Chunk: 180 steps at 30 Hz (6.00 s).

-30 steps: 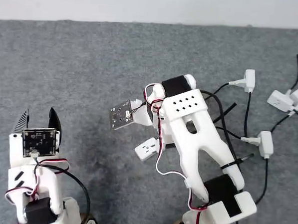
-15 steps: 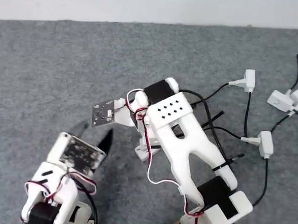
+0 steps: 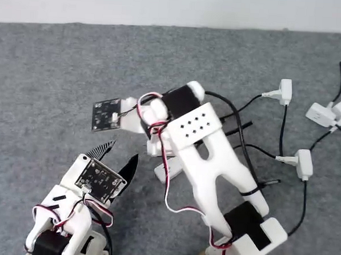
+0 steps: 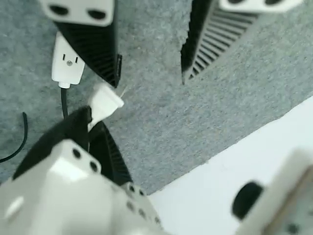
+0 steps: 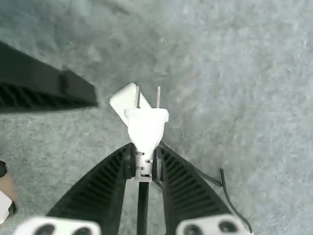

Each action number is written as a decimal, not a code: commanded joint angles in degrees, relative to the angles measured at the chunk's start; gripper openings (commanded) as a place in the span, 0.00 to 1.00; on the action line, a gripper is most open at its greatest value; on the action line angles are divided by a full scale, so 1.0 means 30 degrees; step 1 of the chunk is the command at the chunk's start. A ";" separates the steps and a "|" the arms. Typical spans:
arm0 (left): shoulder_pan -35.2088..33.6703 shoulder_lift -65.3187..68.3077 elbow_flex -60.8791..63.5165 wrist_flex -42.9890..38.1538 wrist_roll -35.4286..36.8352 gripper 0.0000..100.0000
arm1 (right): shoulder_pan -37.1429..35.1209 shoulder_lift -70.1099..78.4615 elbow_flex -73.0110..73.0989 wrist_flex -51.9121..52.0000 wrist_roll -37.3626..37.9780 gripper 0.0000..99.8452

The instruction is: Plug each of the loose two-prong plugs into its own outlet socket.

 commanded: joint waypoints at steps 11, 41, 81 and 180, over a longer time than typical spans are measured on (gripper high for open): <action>-0.1641 -0.0117 0.1099 -0.2110 -0.0908 0.20 | -0.1626 -0.2916 -0.0996 0.0777 -0.1817 0.01; -0.1670 -0.0117 0.1832 -0.2286 -0.0938 0.20 | -0.4410 -0.6110 0.1788 0.0718 -0.3165 0.01; -1.1048 -0.0117 0.2183 -0.6154 0.4073 0.20 | -0.4498 -0.0777 1.4300 -0.9744 -1.5209 0.10; 0.0029 -0.0147 0.1158 -0.0440 0.1846 0.20 | -0.2330 -0.7839 0.8147 -0.2125 -1.0286 0.01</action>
